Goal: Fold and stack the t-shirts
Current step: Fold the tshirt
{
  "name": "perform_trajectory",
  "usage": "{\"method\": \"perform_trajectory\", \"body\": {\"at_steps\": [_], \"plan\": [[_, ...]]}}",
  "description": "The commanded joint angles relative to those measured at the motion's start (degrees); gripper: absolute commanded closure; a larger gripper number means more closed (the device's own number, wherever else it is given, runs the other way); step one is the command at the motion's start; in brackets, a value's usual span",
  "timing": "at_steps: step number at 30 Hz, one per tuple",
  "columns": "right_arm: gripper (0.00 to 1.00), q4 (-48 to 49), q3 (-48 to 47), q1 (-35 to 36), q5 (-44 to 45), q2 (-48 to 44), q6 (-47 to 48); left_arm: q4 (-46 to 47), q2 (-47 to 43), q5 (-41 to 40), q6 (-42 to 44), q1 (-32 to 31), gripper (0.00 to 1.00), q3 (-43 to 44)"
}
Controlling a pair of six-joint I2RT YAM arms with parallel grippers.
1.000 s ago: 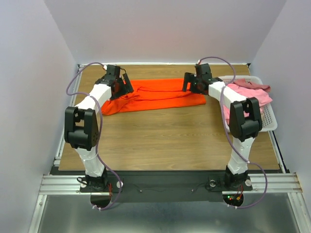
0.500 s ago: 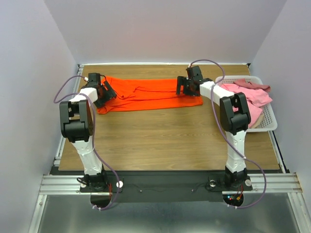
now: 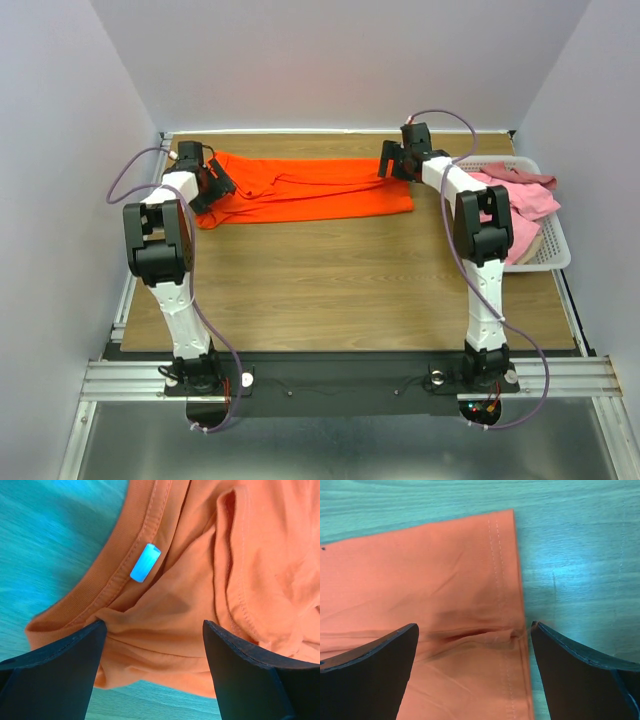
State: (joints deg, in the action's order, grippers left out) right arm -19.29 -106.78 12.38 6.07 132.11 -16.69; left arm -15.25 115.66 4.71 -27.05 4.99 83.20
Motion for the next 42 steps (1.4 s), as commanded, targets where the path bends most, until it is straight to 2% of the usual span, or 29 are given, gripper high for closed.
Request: {"method": "perform_trajectory", "body": {"at_steps": [1,5,7,11,14,19,21,26,28,34,37,41,42], "plan": [[0.00,0.57,0.60,0.45,-2.37,-4.93,2.53,-5.06,-2.18,-2.43,-0.54,0.63,0.10,5.48],[0.00,0.57,8.06,0.63,-5.53,-10.55,1.84,-4.70,-5.96,-4.26,-1.34,-3.23,0.10,5.04],[0.00,0.57,10.79,1.15,-5.01,-14.15,1.13,-6.55,-6.58,-7.94,-2.04,-6.65,0.09,6.01],[0.00,0.83,15.63,3.43,-2.82,-18.29,1.31,-6.90,-6.06,-7.61,-3.10,-10.17,0.09,7.33],[0.00,1.27,17.40,5.89,-1.84,-18.39,1.22,-7.08,-4.13,-7.09,-4.33,-11.58,0.09,8.99],[0.00,1.62,16.26,7.39,-5.18,-14.09,0.61,-7.87,1.05,-6.11,-5.29,-12.73,0.09,13.64],[0.00,1.62,16.43,7.48,-5.54,-12.68,0.08,-8.48,2.72,-6.82,-5.65,-12.73,0.12,15.14],[0.00,1.62,18.10,7.48,-3.61,-10.56,-0.54,-8.92,5.28,-6.65,-6.17,-12.82,0.26,18.93],[0.00,1.62,18.63,7.48,-2.47,-10.04,-0.71,-9.10,6.07,-6.73,-6.35,-12.82,0.29,19.11],[0.00,1.62,19.94,7.48,-0.88,-9.42,-1.85,-9.63,7.39,-7.43,-7.05,-12.82,0.50,18.32],[0.00,1.54,20.30,7.48,-0.09,-9.42,-2.03,-9.63,7.48,-7.61,-7.14,-12.82,0.68,18.31],[0.00,1.62,20.65,7.48,0.79,-9.51,-2.21,-9.45,7.65,-7.52,-6.44,-12.82,1.00,19.54],[0.00,1.62,20.74,7.48,0.88,-9.51,-2.21,-9.45,7.65,-7.52,-6.09,-12.82,1.00,19.81]]}}
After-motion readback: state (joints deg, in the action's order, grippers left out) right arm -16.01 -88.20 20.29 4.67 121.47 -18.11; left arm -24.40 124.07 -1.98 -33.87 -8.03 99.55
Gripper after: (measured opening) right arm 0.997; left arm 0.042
